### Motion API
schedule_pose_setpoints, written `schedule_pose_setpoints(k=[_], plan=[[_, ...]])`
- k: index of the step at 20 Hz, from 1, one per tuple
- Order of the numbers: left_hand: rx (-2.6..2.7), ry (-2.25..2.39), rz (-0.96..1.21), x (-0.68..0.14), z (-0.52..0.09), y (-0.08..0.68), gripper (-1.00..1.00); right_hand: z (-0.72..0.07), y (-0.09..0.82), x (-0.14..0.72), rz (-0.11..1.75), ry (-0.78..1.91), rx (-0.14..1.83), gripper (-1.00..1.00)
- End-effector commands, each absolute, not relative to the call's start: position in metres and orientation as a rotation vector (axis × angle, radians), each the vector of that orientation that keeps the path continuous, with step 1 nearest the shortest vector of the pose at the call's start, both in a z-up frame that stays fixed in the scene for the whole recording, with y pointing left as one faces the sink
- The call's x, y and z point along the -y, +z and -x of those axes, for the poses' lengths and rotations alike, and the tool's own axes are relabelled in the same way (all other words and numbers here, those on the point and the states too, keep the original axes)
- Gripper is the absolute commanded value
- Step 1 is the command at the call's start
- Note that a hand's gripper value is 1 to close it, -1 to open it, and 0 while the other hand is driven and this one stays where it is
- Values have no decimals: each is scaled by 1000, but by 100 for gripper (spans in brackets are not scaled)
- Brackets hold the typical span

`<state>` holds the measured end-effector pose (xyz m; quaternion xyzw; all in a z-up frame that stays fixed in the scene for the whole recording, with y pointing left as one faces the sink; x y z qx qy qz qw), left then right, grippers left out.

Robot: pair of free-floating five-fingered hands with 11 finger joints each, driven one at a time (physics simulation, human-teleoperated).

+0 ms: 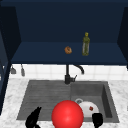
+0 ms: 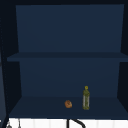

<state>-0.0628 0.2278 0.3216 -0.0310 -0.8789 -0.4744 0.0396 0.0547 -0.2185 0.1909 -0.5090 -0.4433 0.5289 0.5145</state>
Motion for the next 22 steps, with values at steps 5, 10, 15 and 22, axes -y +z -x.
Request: schedule_pose_setpoints(k=[5,10,15,22], plan=[[2600,-1676,34,-217,53,318,-100,-55,191,218,1223,1271,1065,0],[2568,-1726,21,-210,47,317,-100,-55,191,218,1223,1271,1065,0],[2536,-1775,6,-203,41,315,-100,-55,191,218,1223,1271,1065,0],[2485,-1842,-8,-195,34,311,-100,-55,191,218,1223,1271,1065,0]])
